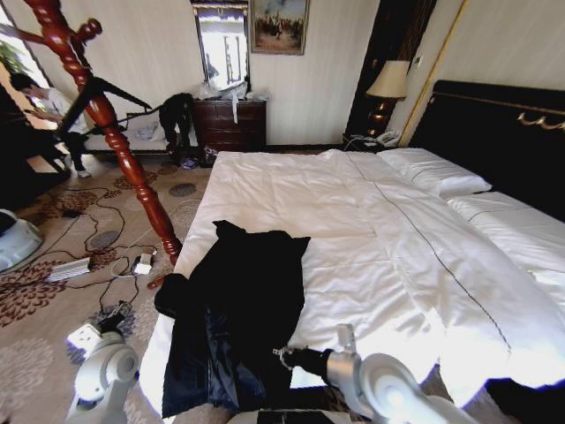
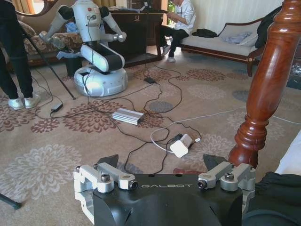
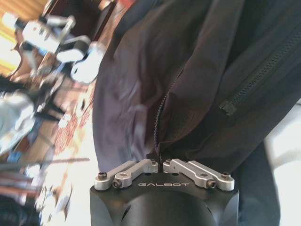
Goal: Pick up the clothes from the bed and hang them on the clothes hanger.
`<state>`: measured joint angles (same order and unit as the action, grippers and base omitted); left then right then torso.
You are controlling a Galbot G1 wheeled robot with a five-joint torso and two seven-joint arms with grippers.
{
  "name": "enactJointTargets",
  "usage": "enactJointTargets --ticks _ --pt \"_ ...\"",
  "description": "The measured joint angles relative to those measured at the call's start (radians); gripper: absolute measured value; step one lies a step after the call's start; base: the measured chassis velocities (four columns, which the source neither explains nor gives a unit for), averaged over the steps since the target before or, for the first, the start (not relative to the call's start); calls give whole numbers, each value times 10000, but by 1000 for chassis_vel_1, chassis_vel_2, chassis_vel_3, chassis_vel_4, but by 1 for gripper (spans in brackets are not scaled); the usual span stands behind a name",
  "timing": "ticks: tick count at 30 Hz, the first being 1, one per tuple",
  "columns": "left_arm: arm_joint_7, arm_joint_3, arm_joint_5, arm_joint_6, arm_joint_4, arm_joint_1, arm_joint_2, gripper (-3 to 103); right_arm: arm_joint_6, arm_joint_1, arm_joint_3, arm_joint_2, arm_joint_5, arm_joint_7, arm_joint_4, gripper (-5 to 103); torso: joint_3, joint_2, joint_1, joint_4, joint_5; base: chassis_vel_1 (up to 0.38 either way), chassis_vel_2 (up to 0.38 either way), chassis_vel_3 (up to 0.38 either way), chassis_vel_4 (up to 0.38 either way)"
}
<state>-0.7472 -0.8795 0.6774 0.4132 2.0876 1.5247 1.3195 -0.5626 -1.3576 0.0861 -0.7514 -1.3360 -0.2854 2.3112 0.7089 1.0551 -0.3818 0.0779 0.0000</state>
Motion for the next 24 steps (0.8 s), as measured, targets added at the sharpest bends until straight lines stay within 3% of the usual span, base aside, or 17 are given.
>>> enactJointTargets --ticks 4,7,9,10,11,12,13,15,16,18,19,22,23,24 --pt "-60 -10 -17 75 8 3 37 100 -285 -54 313 7 662 245 -18 -2 0 0 0 1 0 0 0 0 0" --pt "-128 -18 -22 174 39 -6 65 100 -215 21 107 -17 1085 313 -17 14 0 0 0 1 0 0 0 0 0" --pt "-139 -20 -23 185 40 -9 70 100 -135 64 -19 2 1246 343 21 14 0 0 0 1 0 0 0 0 0" --pt "-152 -22 -24 196 40 -14 73 100 -20 103 -139 41 1429 376 83 19 0 0 0 0 0 0 0 0 0" --pt "-164 -23 -24 206 40 -23 77 100 157 130 -244 99 1602 403 160 25 0 0 -1 -1 1 0 0 0 0" --pt "-192 -24 -25 233 40 -49 91 100 918 178 -542 290 1864 600 450 30 0 0 0 1 0 0 0 0 0" --pt "-199 -23 -25 246 40 -63 100 100 1176 214 -653 351 1878 687 593 35 0 0 0 1 -1 0 0 0 0" --pt "-205 -19 -24 254 40 -75 112 100 1436 292 -773 407 1837 748 777 35 0 0 0 2 0 0 0 0 0" --pt "-216 4 -23 271 40 -94 131 100 1860 556 -969 448 1468 753 1110 41 0 1 0 1 -2 0 0 0 0" --pt "-227 35 -23 282 40 -113 162 100 2095 1090 -1153 351 678 428 1280 51 0 1 0 3 -4 0 0 0 0" --pt "-227 35 -23 282 40 -113 162 100 2095 1090 -1153 351 678 428 1280 51 0 1 0 3 -4 0 0 0 0" --pt "-246 62 -20 286 116 -128 238 100 1821 3050 -1152 -241 -724 -1505 134 68 0 1 0 -4 0 0 0 0 0" --pt "-253 90 -9 291 153 -144 236 100 1634 3624 -1083 -439 -951 -2058 -512 68 1 0 0 -7 1 0 0 0 0" --pt "-253 90 -9 291 153 -144 236 100 1634 3624 -1083 -439 -951 -2058 -512 68 1 0 0 -7 1 0 0 0 0"
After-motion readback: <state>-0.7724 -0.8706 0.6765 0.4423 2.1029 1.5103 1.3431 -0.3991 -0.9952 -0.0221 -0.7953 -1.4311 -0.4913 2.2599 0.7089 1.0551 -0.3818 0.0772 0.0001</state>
